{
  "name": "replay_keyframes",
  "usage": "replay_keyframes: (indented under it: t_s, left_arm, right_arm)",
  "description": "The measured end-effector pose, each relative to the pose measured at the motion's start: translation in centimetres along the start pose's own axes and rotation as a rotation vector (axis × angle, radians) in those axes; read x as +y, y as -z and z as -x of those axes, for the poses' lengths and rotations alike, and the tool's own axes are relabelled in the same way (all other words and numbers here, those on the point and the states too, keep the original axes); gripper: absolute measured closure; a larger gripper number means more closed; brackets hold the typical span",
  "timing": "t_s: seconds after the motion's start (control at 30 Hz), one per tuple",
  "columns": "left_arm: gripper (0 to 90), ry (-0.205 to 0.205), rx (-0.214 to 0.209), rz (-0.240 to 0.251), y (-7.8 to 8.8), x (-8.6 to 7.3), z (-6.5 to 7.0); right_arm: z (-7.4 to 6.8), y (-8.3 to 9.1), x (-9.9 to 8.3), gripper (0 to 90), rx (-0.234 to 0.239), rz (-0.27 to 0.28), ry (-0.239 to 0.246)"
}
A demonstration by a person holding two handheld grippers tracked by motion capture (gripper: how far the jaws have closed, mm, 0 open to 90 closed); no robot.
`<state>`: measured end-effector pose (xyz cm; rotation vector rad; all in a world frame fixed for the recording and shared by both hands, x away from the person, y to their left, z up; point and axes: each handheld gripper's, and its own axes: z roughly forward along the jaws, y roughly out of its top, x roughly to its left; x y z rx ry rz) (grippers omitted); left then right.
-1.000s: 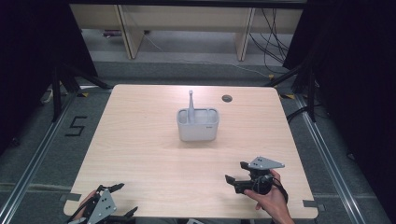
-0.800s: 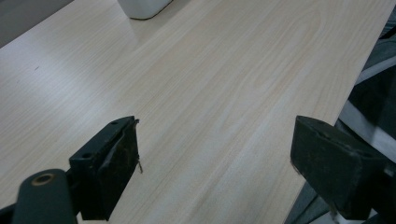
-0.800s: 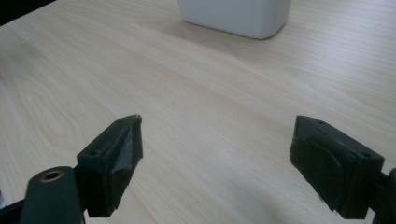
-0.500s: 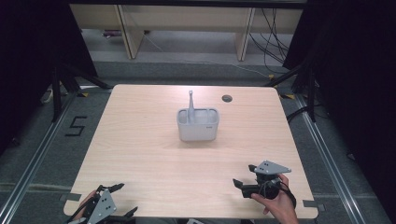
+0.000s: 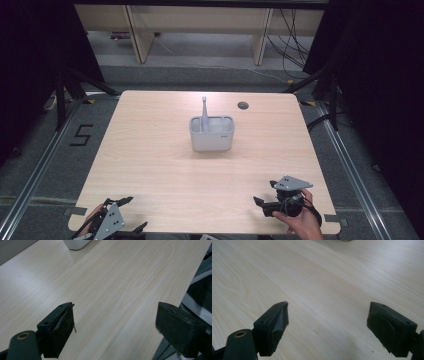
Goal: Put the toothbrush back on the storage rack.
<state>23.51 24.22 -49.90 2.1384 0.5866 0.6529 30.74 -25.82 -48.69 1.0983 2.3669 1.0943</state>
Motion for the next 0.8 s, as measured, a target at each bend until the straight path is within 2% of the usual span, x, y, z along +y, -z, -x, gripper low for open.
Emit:
replay_keyframes:
  t_s: [0.03, 0.17, 0.2, 0.3, 0.33, 0.37, 0.4, 0.43, 0.53, 0.57, 0.6, 0.67, 0.7, 0.73, 0.8]
  left_arm:
    - [14.8, 0.007, -0.002, 0.006, -0.1, 0.0, 0.1]
    - [14.8, 0.001, -0.003, -0.001, 0.0, 0.0, 0.1]
    - [14.8, -0.006, 0.001, -0.004, 0.0, 0.0, 0.0]
    - [14.8, 0.013, 0.001, 0.011, -0.1, 0.0, 0.1]
    - [14.8, 0.002, 0.0, -0.004, -0.1, 0.0, 0.1]
    - [14.8, 0.006, -0.001, 0.006, -0.2, 0.0, 0.1]
    - [14.8, 0.01, 0.004, 0.014, -0.2, -0.1, 0.2]
    - [14.8, 0.009, 0.003, 0.014, -0.2, -0.1, 0.2]
    - [14.8, 0.007, 0.0, 0.007, -0.2, -0.1, 0.2]
    - [14.8, 0.007, -0.003, 0.002, -0.2, 0.0, 0.2]
    - [14.8, 0.008, -0.003, 0.003, -0.2, 0.0, 0.2]
    - [14.8, 0.002, -0.002, -0.006, -0.2, 0.0, 0.1]
    - [14.8, 0.014, -0.004, 0.001, -0.2, -0.1, 0.2]
    - [14.8, -0.001, -0.002, -0.002, -0.2, -0.1, 0.1]
    - [14.8, 0.007, -0.003, -0.001, -0.2, -0.1, 0.2]
  right_arm:
    - [0.1, -0.1, -0.1, 18.2, 0.004, 0.0, 0.005]
    - [0.1, 0.0, -0.4, 18.3, -0.005, -0.015, 0.01]
    - [0.2, 0.0, -0.5, 18.3, 0.003, -0.018, 0.023]
    - [0.1, -0.1, -0.7, 18.4, 0.005, -0.035, 0.016]
    - [0.0, -0.1, -0.7, 18.4, 0.006, -0.038, 0.007]
    - [0.1, -0.1, -0.7, 18.4, 0.01, -0.038, 0.017]
    - [0.0, 0.0, -0.8, 18.4, 0.009, -0.045, 0.002]
    - [0.3, -0.1, -0.8, 18.4, 0.01, -0.032, 0.039]
    - [0.2, 0.0, -0.9, 18.3, 0.01, -0.038, 0.016]
    - [0.3, 0.0, -1.0, 18.3, 0.002, -0.038, 0.029]
    - [0.1, 0.1, -1.0, 18.3, 0.016, -0.05, -0.002]
    - [0.3, 0.0, -1.1, 18.2, 0.016, -0.04, 0.023]
    - [0.3, 0.1, -1.2, 18.1, 0.013, -0.053, 0.009]
    - [0.3, 0.1, -1.3, 18.0, 0.004, -0.045, 0.016]
    - [0.4, 0.1, -1.4, 18.0, 0.008, -0.041, 0.023]
